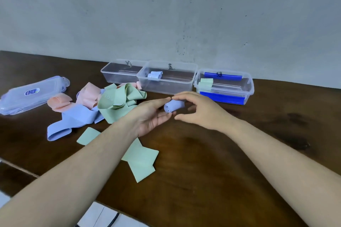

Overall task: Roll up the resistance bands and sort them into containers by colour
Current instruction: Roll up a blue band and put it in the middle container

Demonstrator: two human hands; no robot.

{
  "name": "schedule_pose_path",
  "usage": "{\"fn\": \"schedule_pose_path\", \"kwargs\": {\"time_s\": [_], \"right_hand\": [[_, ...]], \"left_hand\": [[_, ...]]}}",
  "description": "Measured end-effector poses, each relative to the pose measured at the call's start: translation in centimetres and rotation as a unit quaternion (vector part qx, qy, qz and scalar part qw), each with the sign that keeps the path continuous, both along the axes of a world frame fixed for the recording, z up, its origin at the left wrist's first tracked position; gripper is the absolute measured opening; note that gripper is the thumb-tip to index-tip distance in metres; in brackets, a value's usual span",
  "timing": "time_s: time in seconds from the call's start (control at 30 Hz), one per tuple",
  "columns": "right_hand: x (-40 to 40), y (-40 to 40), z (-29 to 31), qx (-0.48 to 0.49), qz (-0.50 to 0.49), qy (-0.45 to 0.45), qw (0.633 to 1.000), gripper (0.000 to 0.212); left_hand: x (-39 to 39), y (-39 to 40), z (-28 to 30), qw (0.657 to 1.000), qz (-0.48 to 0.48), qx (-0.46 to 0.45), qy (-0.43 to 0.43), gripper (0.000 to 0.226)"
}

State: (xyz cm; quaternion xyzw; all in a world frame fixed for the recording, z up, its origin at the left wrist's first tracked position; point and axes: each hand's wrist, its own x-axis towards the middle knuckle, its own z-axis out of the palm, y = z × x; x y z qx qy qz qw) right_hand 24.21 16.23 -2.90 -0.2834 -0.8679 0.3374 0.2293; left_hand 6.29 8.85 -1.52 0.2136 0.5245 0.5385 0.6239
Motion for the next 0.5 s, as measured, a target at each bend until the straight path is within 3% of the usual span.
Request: {"fn": "schedule_pose_path", "kwargs": {"time_s": [0.13,0.37,0.5], "right_hand": [[0.1,1.5,0.7,0.003,0.013,0.024,1.000,0.037],[-2.4,3.7,1.2,-0.084,-0.012,0.083,0.993,0.028],[-5.2,5.4,1.4,-0.099,-0.055,0.087,0.990,0.023]], "left_hand": [[-0.7,1.1,1.0,0.999,-0.024,-0.027,0.000,0.021],[-3.2,3.6,1.7,0.999,-0.034,-0.024,-0.013,0.014],[-5.6,5.8,1.7,0.998,-0.045,-0.003,0.049,0.016]]}}
